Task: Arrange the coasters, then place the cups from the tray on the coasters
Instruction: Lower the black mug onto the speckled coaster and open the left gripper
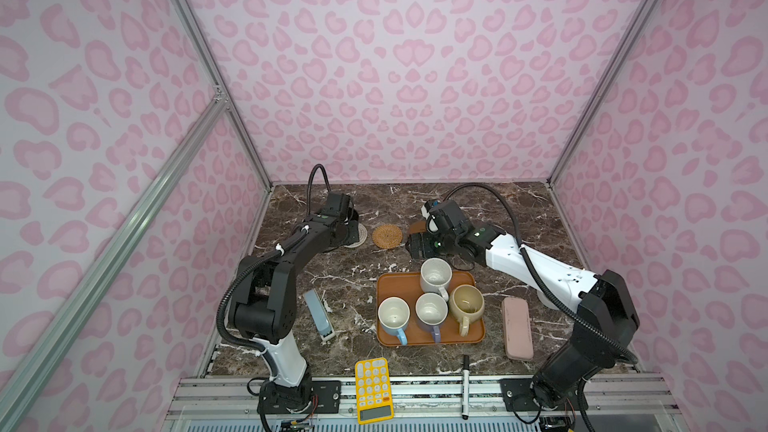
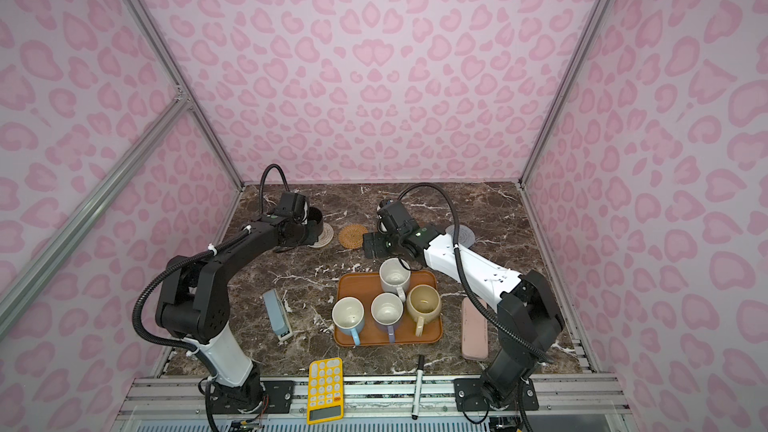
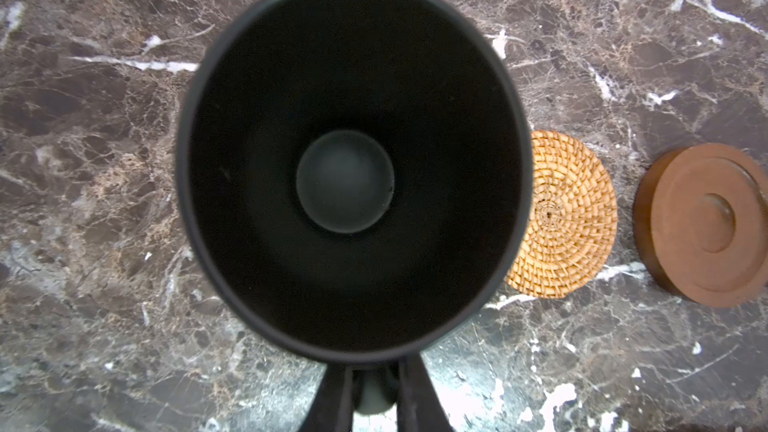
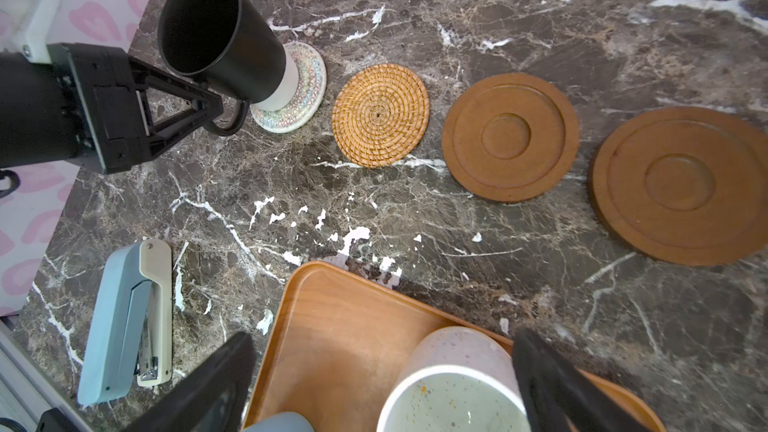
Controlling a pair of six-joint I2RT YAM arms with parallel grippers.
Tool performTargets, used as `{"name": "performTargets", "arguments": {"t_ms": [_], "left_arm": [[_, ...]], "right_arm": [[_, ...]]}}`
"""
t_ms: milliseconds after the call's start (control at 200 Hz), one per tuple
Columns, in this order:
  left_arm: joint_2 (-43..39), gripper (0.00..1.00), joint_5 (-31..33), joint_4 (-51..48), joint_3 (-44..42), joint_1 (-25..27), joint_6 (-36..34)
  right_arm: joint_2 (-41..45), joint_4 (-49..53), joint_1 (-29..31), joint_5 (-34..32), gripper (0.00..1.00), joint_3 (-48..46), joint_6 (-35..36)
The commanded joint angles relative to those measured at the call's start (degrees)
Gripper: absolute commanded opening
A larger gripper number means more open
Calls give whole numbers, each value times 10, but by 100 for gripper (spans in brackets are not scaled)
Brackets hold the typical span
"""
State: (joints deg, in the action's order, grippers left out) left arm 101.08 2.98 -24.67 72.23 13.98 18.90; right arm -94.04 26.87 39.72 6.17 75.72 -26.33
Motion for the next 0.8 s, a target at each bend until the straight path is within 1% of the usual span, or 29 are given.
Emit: {"name": "performTargets", "arguments": {"t_ms": [0, 40, 75, 105, 195, 275, 345, 400, 440, 450, 475, 600, 795], "left_arm": [[1, 20, 7, 29, 3, 0, 1], [2, 27, 10, 26, 4, 0, 3], [3, 35, 10, 24, 3, 0, 4], [2, 46, 10, 24, 1, 0, 5], [-3, 71, 10, 26, -1, 1, 2], [-7, 83, 13, 24, 2, 0, 2], [-11, 87, 12, 23, 3, 0, 1], [-15, 94, 11, 21, 5, 0, 1], [-19, 100, 11, 18, 6, 0, 3], [-21, 98, 12, 17, 6, 1, 5], [-25, 97, 13, 17, 6, 0, 7], [-60, 97, 20, 11, 3, 0, 15], [-122, 97, 30, -35, 24, 0, 22]], "right_arm": [[3, -3, 0, -6, 99, -7, -1], [5, -2, -1, -8, 99, -9, -1], [8, -2, -1, -8, 99, -13, -1], [11, -4, -2, -9, 98, -16, -2], [20, -10, -3, -9, 99, -28, -4], [25, -11, -4, -9, 99, -33, -4], [27, -7, -7, -9, 99, -34, -3], [31, -4, -10, -10, 99, -35, -2], [34, -4, -12, -12, 99, -37, -1], [35, -4, -12, -13, 99, -37, -1], [36, -4, -13, -13, 99, -38, -1], [50, 2, -18, -14, 99, -43, 5], [72, 22, -20, -30, 99, -45, 26]]}}
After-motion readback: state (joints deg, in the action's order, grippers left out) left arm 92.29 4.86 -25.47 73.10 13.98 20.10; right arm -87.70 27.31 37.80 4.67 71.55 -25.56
